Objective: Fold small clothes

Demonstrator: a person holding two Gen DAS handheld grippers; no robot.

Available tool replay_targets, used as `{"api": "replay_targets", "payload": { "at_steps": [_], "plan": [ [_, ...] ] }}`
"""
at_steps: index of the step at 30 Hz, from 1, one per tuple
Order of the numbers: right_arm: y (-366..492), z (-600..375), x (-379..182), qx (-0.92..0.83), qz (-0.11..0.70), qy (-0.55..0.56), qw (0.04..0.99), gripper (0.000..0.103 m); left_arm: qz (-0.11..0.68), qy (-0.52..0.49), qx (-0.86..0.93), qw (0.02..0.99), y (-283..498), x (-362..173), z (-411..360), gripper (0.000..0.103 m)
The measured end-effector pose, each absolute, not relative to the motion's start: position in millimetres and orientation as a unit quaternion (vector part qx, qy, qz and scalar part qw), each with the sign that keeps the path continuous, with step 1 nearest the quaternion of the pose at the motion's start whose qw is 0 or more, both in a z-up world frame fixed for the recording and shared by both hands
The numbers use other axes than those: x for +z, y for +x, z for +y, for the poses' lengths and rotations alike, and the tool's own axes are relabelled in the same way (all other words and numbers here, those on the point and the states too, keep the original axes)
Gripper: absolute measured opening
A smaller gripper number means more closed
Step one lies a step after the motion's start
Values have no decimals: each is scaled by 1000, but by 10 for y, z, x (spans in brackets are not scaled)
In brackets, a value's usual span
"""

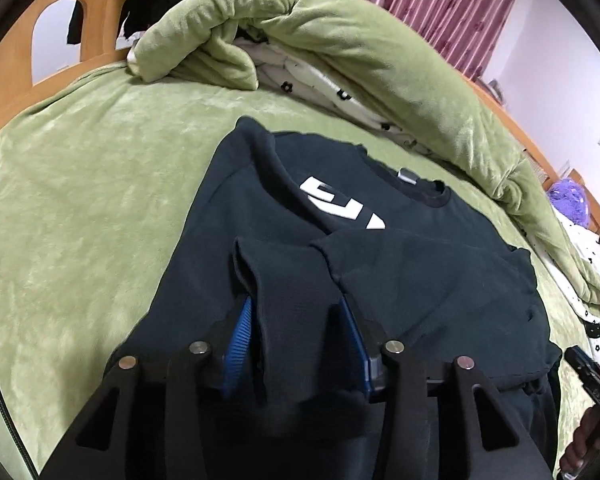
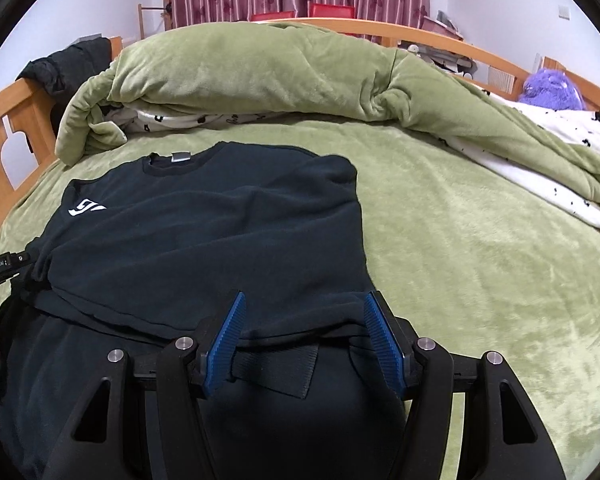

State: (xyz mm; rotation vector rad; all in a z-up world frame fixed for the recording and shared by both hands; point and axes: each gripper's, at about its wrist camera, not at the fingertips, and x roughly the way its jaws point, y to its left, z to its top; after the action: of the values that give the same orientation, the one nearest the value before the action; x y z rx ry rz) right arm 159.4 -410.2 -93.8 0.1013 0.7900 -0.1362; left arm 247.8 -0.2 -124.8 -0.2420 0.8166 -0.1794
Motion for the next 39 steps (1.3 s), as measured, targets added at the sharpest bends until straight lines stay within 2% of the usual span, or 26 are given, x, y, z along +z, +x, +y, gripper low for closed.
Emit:
{"api": "replay_targets", "payload": {
  "at_steps": [1, 4, 7, 11, 17, 20, 22, 23, 25, 26, 34, 39],
  "plan": [
    [1617, -4111, -985, -67, 386, 50, 919, 61, 387, -107, -83, 912, 2477, -1227, 14, 9],
    [1692, -4159, -1134, -74, 399, 61, 912, 61, 360, -102, -72, 925, 2463, -1138, 143, 9],
    [1746, -4181, -1249, -83, 412, 65, 905, 61, 375, -111, -64, 918, 2503, -1201, 196, 9],
    [1818, -4218, -1397, -128, 437, 51, 889, 60, 378, -66, -52, 922, 2478, -1266, 75, 9],
    [1795, -4329, -1350, -137, 435, 75, 887, 61, 372, -4, -33, 928, 2358, -1269, -46, 17],
    [1718, -4395, -1245, -129, 421, 104, 892, 61, 371, -2, -38, 928, 2276, -1237, -54, 26],
    [1641, -4408, -1160, -128, 406, 119, 897, 61, 373, -6, -38, 927, 2216, -1216, -52, 39],
    [1582, -4405, -1099, -134, 393, 124, 901, 61, 373, -12, -37, 927, 2174, -1197, -44, 42],
    [1517, -4374, -1006, -126, 378, 125, 909, 61, 373, -24, -38, 927, 2116, -1170, -27, 59],
    [1479, -4356, -972, -120, 374, 123, 911, 61, 369, -34, -40, 928, 2060, -1137, -18, 61],
    [1117, -4128, -714, -89, 342, 104, 930, 61, 342, -38, -51, 938, 1698, -900, -12, 62],
    [855, -4059, -704, -79, 358, 98, 925, 61, 339, -37, -42, 939, 1358, -836, 123, 62]
  ]
}}
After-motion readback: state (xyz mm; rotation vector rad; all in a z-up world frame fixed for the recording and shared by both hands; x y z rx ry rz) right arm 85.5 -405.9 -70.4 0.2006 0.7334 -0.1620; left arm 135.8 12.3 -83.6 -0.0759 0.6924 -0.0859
